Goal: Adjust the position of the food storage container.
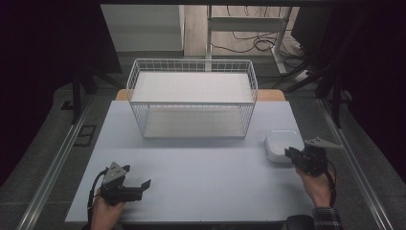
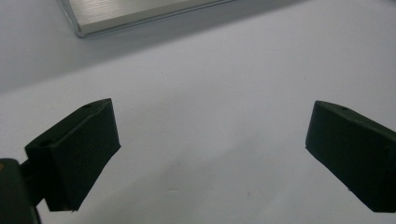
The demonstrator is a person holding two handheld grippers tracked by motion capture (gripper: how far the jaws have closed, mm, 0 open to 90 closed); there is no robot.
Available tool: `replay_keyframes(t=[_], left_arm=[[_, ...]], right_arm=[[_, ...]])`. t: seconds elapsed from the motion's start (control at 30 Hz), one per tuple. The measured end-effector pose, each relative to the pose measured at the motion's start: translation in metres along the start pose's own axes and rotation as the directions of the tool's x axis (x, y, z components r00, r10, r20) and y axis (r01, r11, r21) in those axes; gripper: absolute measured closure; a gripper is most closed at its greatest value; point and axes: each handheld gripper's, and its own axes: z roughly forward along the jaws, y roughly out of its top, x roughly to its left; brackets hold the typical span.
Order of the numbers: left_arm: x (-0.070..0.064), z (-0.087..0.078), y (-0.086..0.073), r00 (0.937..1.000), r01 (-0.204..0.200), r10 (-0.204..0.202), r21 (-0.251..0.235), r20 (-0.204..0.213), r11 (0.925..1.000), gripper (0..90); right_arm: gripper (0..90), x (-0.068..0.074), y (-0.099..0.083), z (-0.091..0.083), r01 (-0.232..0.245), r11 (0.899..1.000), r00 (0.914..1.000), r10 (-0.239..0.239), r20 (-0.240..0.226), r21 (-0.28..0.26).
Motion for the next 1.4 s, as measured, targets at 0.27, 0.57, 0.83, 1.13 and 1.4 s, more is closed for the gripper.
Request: replay_keyframes(t=[0.27,0.57,0.83,1.13,1.4], left_arm=[[0.001,0.0,0.0,1.0,0.003,-0.003,0.003,0.003,1.0,2.3],[0.002,0.0,0.0,0.9999,0.013,-0.013,0.0,0.007,0.9999,2.4],[0.003,0.0,-0.001,0.9996,0.024,-0.024,-0.004,0.012,0.9997,2.5],[0.004,0.0,-0.001,0.9996,0.023,-0.023,-0.004,0.018,0.9997,2.4],[0.004,0.0,-0.001,0.9993,0.028,-0.028,-0.008,0.023,0.9996,2.5]], right_arm=[[88.8,-0.016,0.013,0.01,0.012,1.0,0.9988,-0.013,0.046,0.01],[88.8,-0.04,0.022,0.014,-0.026,1.0,0.9918,0.026,0.125,-0.003],[88.7,-0.067,0.029,0.023,-0.061,0.998,0.9777,0.062,0.201,-0.009],[88.7,-0.08,0.023,0.044,-0.072,0.997,0.9804,0.066,0.186,0.03],[88.6,-0.066,0.024,0.049,-0.031,0.998,0.9913,0.023,0.13,0.054]])
